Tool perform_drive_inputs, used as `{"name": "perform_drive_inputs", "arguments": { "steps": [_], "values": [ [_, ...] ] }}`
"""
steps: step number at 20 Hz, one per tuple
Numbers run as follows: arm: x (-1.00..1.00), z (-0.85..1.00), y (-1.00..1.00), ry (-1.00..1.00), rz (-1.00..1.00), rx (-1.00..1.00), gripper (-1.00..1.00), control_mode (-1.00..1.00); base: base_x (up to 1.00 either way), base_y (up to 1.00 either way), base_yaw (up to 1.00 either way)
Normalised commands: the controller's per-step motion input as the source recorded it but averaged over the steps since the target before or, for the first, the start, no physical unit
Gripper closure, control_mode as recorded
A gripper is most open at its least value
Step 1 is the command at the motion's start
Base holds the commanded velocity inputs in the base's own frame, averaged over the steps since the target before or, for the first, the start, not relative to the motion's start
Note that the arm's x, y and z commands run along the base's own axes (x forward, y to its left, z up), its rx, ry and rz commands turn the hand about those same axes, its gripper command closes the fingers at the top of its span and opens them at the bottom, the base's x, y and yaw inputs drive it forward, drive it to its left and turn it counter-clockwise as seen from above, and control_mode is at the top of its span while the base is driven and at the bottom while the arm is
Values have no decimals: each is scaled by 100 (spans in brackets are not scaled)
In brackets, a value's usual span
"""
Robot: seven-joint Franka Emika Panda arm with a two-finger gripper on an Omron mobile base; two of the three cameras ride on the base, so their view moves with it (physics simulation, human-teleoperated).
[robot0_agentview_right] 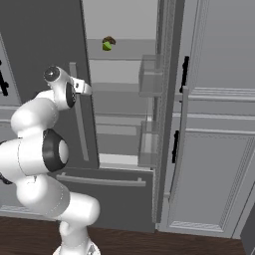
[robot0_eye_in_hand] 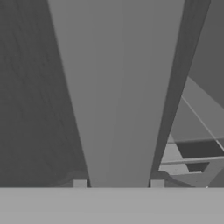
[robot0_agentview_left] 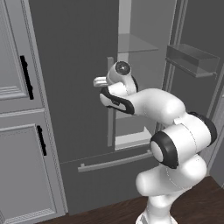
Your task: Grab a lemon wedge from the fridge and one ice cube from the ice bowl, and put them in the glass of lemonade.
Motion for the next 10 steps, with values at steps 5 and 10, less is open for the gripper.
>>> {"name": "perform_drive_inputs", "arguments": {
  "steps": [5,10],
  "values": [
    [-12,-10,37,0,0,-1,100,-100,0,0,0],
    [-64,10,93,0,1,-1,100,-100,0,0,0]
  ]
}}
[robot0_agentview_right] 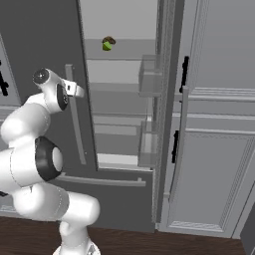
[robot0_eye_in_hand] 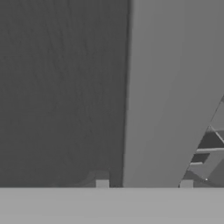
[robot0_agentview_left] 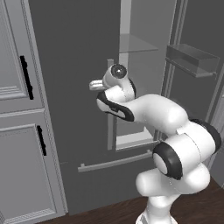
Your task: Grab a lemon wedge from the fridge and one ice cube from the ice bowl, and put them in the glass of lemonade.
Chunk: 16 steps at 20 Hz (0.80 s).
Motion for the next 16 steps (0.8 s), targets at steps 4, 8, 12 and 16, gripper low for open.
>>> {"name": "perform_drive_inputs", "arguments": {
  "steps": [4,8,12,16],
  "values": [
    [-91,30,100,-1,5,-4,100,-100,0,0,0],
    [-100,63,99,-1,6,-6,100,-100,0,0,0],
    [-100,81,97,0,11,-5,100,-100,0,0,0],
    [-100,89,76,0,17,-1,100,-100,0,0,0]
  ]
}}
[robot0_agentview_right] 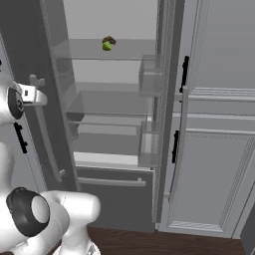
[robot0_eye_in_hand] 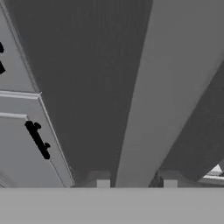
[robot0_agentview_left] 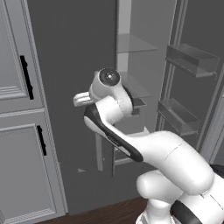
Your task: Grab a lemon wedge from the fridge and one ice cube from the ice bowl, and put them in the glass of lemonade.
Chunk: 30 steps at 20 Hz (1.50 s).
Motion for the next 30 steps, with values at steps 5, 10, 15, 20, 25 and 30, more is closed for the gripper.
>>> {"name": "perform_drive_inputs", "arguments": {
  "steps": [5,10,15,20,25,30],
  "values": [
    [-97,81,11,-2,7,0,100,-100,0,0,0],
    [-60,74,-72,-3,-5,14,100,-100,0,0,0],
    [23,9,-99,18,-3,34,100,-100,0,0,0],
    [82,-62,-73,18,0,42,-100,-100,0,0,0],
    [44,-83,-48,7,0,37,-100,-100,0,0,0],
    [30,-24,-5,14,0,32,-100,-100,0,0,0]
  ]
}}
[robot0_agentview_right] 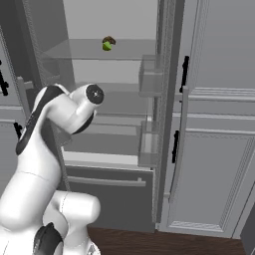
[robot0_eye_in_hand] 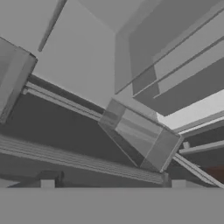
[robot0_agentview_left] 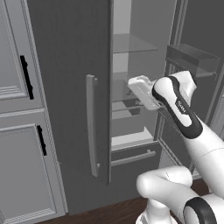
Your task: Grab a lemon wedge from the fridge and one ice cube from the ice bowl, and put them in the glass of lemonade.
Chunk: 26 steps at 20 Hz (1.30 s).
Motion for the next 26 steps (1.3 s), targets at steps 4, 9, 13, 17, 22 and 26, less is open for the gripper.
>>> {"name": "perform_drive_inputs", "arguments": {
  "steps": [4,9,13,17,22,26],
  "values": [
    [-2,0,7,37,8,19,-100,-100,0,0,0],
    [-7,0,12,60,25,14,-100,-100,0,0,0],
    [32,0,0,39,9,2,-100,-100,0,0,0],
    [72,-29,22,22,0,0,-100,-100,0,0,0],
    [22,-39,45,1,0,2,-100,-100,0,0,0],
    [6,-43,62,-2,0,1,-100,-100,0,0,0]
  ]
}}
